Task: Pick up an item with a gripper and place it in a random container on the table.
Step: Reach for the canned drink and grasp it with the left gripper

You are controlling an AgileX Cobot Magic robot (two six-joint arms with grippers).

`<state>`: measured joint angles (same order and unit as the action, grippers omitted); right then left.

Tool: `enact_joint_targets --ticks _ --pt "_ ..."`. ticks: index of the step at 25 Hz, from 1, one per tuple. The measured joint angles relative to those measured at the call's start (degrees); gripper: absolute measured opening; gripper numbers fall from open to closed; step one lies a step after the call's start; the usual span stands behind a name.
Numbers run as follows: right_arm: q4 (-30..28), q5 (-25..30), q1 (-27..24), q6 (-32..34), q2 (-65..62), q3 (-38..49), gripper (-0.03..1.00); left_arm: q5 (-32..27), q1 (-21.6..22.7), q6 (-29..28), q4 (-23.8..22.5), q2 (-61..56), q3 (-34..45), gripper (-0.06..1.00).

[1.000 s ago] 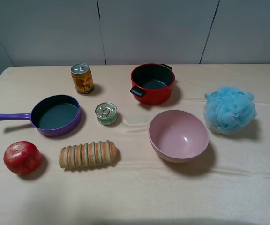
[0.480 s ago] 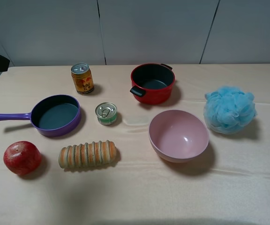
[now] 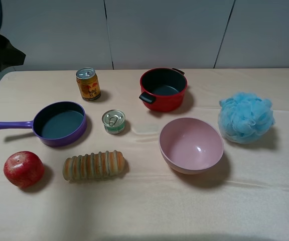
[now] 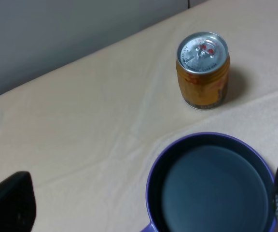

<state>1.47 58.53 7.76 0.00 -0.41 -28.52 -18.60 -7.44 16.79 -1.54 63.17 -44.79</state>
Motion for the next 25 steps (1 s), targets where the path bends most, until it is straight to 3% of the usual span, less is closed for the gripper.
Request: enact_joint_targets --ticks 19,25 --pt "0.0 0.0 0.0 0.0 0.0 0.0 0.69 4.8 0.0 0.0 -0.2 8.1 -0.4 0.99" --pt "0.0 0.0 0.0 0.0 0.0 0.0 0.69 10.4 0.0 0.0 -0.4 16.1 -0.7 0.99"
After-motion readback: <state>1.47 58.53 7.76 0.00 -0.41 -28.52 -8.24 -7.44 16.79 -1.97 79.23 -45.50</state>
